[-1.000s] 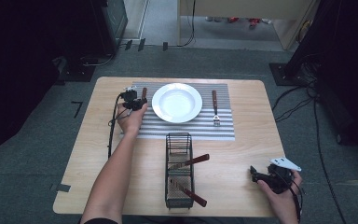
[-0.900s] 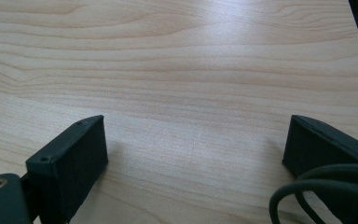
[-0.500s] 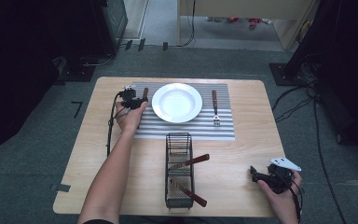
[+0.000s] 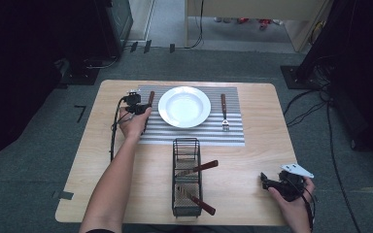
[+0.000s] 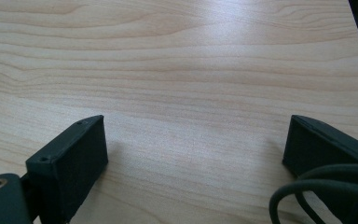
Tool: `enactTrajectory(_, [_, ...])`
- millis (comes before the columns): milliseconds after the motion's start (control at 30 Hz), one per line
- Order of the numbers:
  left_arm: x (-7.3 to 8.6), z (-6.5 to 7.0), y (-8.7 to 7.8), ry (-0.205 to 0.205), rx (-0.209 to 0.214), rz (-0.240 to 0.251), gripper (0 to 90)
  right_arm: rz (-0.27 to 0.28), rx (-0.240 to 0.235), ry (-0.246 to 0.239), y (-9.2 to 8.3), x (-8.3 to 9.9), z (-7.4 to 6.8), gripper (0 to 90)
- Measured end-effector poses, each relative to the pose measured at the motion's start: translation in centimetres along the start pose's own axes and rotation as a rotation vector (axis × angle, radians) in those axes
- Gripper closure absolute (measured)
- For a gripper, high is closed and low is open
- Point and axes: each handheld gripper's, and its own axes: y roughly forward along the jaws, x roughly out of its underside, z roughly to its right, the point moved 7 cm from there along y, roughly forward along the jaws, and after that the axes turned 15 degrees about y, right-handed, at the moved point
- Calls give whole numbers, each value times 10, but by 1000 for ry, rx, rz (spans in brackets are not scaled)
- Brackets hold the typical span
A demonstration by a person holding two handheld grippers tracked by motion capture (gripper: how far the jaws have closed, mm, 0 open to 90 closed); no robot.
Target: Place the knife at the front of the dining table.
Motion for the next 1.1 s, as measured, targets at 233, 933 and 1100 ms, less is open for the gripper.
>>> enactTrajectory(233, [0,3,0,-8,4,-13,749,0,0,0,0,0,0,60])
enactTrajectory(933, [2,3,-2,-23,7,-20,765,0,0,1,0,0,0,60])
enactTrajectory(1100, [2,4,-2,-18,12,-11,695,0,0,0,0,0,0,60])
